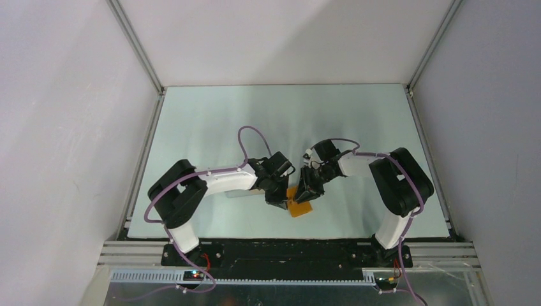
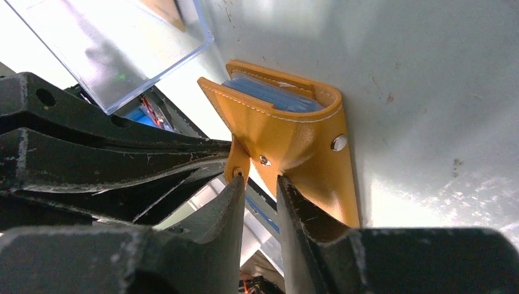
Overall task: Put the credit cards into the card holder
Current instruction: Close the card holder at the center of the board.
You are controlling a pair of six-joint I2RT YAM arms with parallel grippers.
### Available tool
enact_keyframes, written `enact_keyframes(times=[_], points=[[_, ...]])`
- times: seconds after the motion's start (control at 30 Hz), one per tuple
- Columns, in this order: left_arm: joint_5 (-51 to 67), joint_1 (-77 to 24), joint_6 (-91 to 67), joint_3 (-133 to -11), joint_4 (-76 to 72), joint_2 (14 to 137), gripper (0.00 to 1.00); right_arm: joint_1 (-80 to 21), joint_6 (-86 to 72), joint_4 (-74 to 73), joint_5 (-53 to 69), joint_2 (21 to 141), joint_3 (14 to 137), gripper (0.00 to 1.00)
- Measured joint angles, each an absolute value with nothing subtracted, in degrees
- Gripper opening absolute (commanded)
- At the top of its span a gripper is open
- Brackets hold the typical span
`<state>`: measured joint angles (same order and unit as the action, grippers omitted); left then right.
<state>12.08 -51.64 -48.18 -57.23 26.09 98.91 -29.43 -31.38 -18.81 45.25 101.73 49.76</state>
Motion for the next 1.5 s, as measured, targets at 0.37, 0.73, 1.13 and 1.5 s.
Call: enact_keyframes(times=[0.37,0.73,1.13,1.5], points=[[12.10,-51.64,-49.12,-57.89,25.61,99.66,0.00,-28.53,-31.40,-18.61,45.52,100.75,49.50,0.28],[12.38,-51.37,-49.58,-57.89,25.32,99.88,0.00,-28.21,-30.89,-18.55,45.80,100.16,49.50,0.29],[12.75,-51.35,-49.58,-58.63,24.93,100.53,0.00,-27.35,-29.71,-18.57,46.63,99.35,49.50,0.35],[13.10,-51.20,-49.58,-58.65,24.93,100.53,0.00,-27.42,-28.40,-17.61,47.18,100.86,49.47,0.16]])
